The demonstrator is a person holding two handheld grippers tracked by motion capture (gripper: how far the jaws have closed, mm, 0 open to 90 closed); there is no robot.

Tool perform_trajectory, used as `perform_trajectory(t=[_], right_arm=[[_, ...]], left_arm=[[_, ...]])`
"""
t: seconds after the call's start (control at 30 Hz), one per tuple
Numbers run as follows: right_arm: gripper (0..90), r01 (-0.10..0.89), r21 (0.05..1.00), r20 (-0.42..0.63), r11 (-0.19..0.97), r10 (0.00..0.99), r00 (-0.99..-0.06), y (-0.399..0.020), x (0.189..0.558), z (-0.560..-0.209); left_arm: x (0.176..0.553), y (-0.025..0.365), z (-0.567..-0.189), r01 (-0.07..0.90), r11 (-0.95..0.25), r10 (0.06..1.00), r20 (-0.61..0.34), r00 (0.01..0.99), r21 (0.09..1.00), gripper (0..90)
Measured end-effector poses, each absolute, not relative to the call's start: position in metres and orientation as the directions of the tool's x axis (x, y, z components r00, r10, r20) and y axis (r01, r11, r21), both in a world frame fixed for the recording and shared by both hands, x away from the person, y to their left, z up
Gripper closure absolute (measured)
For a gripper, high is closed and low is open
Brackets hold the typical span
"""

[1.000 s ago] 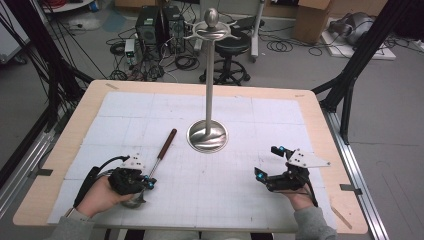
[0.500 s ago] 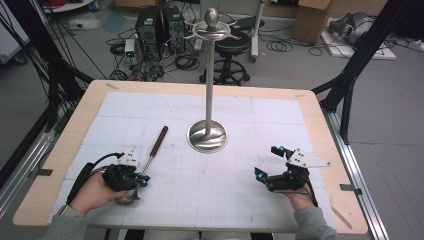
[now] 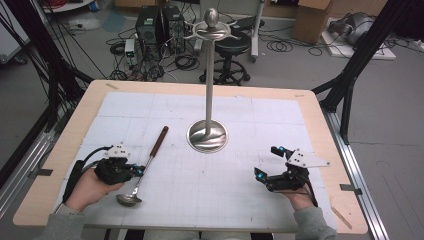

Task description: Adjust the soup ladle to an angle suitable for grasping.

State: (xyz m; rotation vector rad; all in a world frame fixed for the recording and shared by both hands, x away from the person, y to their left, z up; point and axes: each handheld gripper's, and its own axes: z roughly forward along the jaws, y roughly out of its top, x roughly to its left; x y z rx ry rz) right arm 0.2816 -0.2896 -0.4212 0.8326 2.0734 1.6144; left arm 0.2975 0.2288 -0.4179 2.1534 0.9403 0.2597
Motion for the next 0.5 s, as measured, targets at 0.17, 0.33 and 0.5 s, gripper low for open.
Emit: perform_trajectory(t=[0.17,0.33,0.5], right_arm=[[0.2,0.22,0.962,0.061,0.161,0.659,-0.75,-0.289,0.281,-0.421],[0.3,0.215,0.962,0.054,0.166,0.657,-0.752,-0.289,0.282,-0.421],[0.3,0.218,0.962,0.058,0.164,0.656,-0.752,-0.289,0.281,-0.421]], left_arm=[[0.31,0.23,-0.425,0.57,-0.406,0.742,-0.106,0.662,0.714,89.5],[0.318,0.23,-0.432,0.578,-0.406,0.754,-0.099,0.65,0.708,89.5],[0.325,0.229,-0.436,0.59,-0.372,0.764,-0.125,0.633,0.716,89.5]])
